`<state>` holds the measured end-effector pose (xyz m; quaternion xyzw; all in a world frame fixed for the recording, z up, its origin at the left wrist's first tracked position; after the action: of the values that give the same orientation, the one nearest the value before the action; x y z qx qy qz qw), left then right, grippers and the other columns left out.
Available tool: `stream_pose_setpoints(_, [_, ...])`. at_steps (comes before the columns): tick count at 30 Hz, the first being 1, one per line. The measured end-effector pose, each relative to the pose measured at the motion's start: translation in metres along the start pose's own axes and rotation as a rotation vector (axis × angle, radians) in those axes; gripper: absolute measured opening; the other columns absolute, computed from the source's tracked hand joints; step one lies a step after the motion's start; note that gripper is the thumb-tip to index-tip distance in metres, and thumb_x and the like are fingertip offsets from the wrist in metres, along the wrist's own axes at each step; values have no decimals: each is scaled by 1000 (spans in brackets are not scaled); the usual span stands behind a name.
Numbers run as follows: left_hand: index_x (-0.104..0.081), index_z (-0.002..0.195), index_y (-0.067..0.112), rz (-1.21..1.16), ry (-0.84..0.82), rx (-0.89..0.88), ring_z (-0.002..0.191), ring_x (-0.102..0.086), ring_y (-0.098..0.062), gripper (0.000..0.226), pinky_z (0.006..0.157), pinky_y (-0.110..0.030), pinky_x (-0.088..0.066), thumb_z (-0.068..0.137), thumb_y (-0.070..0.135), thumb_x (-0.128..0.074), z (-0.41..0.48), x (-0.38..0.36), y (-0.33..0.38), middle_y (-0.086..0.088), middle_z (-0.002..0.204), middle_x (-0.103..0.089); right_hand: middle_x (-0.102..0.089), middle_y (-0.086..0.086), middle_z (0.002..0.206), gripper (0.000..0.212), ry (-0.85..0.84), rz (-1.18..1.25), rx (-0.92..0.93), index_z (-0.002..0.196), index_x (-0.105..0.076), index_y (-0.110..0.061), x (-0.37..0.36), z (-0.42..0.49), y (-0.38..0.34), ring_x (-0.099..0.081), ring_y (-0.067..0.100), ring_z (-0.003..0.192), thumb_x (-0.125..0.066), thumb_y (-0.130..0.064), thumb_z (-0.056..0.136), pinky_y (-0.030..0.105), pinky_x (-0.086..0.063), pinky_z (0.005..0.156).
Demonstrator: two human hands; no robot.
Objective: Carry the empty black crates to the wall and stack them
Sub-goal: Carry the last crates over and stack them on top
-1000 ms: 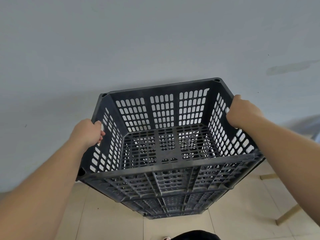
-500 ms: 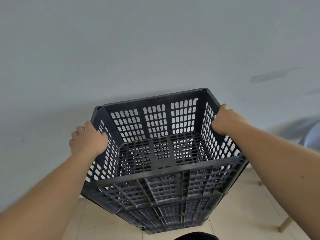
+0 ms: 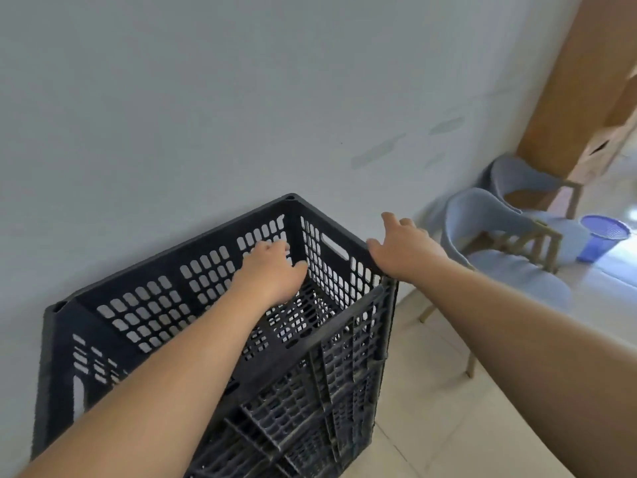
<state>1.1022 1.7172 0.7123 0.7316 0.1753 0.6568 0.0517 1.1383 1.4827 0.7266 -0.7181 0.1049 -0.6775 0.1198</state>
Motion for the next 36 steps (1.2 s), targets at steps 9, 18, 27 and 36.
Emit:
stream_pose_setpoints(9, [-37,152,20,30,-40,-494,136,-41,-35,64,107,-50,-40,97,49,-50,-34,-35,158,-12,151,-37,-41,6,148,58,149,124,-413,146,-27,-30,17,-107,125,-41,35,131,-32,-54,94,56,-38,100])
stream_pose_setpoints(18, [-30,156,22,138,-184,-935,143,-32,-34,70,114,-46,-33,97,54,-48,-177,-139,357,-10,158,-31,-31,0,156,66,240,13,-888,152,-22,-29,57,-303,310,-27,32,141,-32,-58,95,61,-28,107])
stream_pose_setpoints(27, [-31,155,26,249,-358,-1317,142,-35,-27,69,111,-45,-34,96,56,-46,-422,-261,530,-3,156,-34,-20,0,161,72,275,70,-1341,156,-14,-30,67,-572,479,-21,31,144,-31,-62,94,61,-26,109])
stream_pose_setpoints(36, [-27,157,27,330,-515,-1627,143,-34,-26,67,110,-46,-36,98,54,-44,-650,-355,639,-1,158,-31,-19,2,161,73,330,184,-1734,157,-10,-30,63,-813,577,-23,30,143,-31,-62,95,56,-31,107])
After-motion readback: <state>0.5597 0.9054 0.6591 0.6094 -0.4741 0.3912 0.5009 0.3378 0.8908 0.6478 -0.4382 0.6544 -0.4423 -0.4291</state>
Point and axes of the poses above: each hand's wrist, its own z-axis towards the middle knuckle, its own x-axis out of the back of the hand, y = z × x, the point moved 9 cm from there along z, towards the middle knuckle
